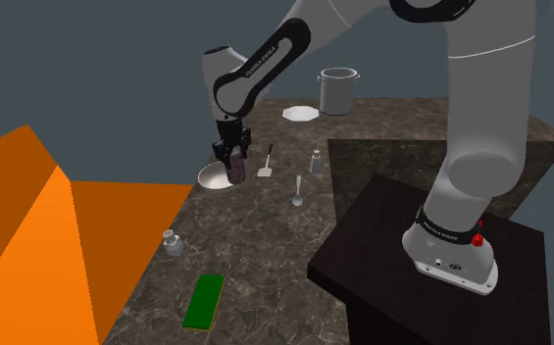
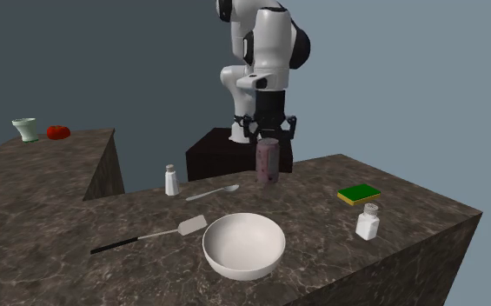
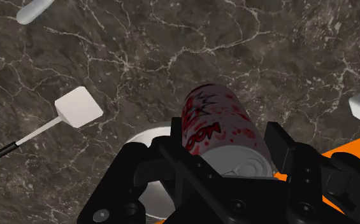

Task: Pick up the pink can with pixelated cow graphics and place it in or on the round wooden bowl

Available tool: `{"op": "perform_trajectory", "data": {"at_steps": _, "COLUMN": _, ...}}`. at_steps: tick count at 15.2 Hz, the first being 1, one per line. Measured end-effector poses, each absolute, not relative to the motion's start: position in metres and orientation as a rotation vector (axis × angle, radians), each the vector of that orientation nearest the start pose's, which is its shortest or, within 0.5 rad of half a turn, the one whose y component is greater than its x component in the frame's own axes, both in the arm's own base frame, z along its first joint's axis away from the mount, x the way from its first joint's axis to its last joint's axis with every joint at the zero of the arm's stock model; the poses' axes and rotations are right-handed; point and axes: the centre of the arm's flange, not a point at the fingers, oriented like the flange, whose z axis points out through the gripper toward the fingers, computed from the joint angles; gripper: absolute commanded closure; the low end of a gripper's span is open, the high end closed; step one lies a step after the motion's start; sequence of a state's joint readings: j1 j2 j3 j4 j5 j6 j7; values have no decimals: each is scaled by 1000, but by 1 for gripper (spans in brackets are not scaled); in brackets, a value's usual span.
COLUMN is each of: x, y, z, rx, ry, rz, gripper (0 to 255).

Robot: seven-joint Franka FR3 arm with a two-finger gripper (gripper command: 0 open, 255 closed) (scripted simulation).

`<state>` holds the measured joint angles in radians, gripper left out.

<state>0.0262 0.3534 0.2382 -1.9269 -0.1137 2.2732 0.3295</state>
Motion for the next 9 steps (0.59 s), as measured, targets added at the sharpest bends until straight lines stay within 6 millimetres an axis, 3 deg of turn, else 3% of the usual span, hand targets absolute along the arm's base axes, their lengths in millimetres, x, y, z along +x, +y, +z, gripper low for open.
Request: {"op": "perform_trajectory", "data": {"at_steps": 9, "x": 719, "y": 124, "z": 324, "rx": -3146, "ry": 10, "rz": -9, "gripper": 255}}
